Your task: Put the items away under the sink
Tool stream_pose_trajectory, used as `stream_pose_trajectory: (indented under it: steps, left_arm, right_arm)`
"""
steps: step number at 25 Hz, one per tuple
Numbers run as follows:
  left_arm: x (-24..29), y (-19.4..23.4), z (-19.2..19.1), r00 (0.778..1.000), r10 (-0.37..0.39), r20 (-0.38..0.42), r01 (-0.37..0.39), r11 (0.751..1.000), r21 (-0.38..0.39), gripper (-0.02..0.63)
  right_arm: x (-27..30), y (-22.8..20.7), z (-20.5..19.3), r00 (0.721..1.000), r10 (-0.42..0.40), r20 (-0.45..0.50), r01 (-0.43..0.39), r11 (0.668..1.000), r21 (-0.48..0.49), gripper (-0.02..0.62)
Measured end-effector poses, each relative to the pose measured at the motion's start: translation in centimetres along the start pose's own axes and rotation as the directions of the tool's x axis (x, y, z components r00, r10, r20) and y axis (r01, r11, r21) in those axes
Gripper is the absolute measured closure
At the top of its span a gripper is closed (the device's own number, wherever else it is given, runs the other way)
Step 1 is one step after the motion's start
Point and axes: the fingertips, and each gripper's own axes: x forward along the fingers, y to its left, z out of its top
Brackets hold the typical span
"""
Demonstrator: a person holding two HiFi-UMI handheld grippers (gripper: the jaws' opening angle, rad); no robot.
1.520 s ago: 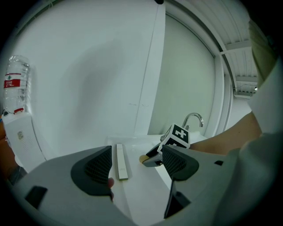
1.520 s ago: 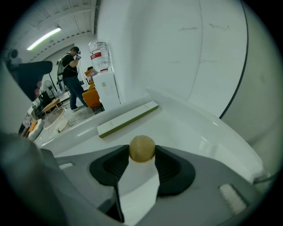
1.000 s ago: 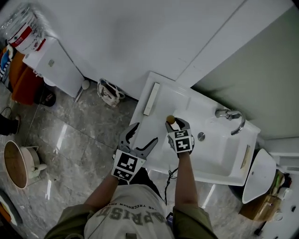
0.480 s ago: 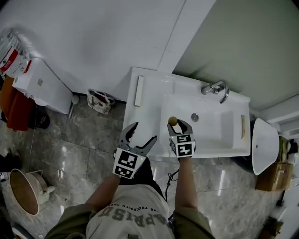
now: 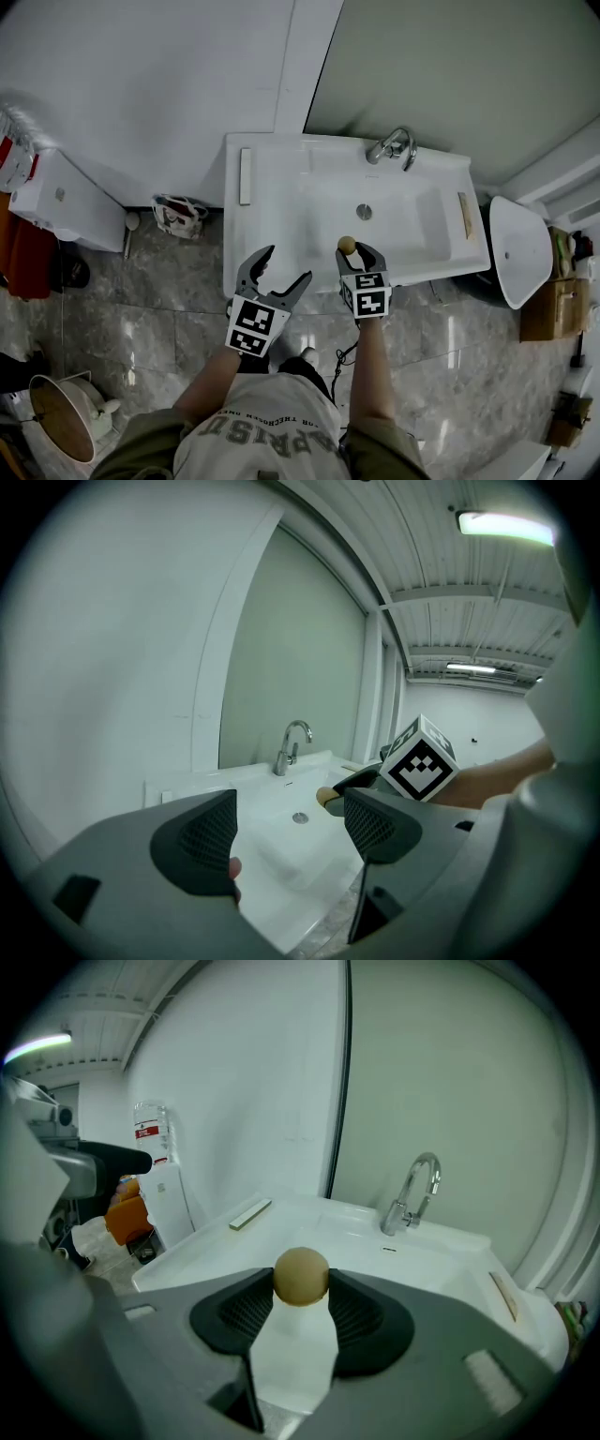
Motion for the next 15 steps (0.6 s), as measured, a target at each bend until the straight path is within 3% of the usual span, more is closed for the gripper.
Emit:
stream_pose_trajectory:
  steps: [8, 15]
  left_arm:
    - [-1.1, -6.5, -1.4, 1.000, -0.005, -0.011, 0.005, 1.000, 0.026, 0.265]
    - [-3.8, -15.9, -3.7, 1.000, 0.020, 0.005, -0.020, 1.000, 0.015, 0.265]
  right_arm:
    - [-6.1, -1.9, -2.9, 0.999, -0.013, 0.042, 0.011, 0.999, 0.040, 0.408]
    - [-13.8, -3.4, -9.2, 0.998, 0.000, 0.058, 0.000, 1.000, 0.014, 0.408]
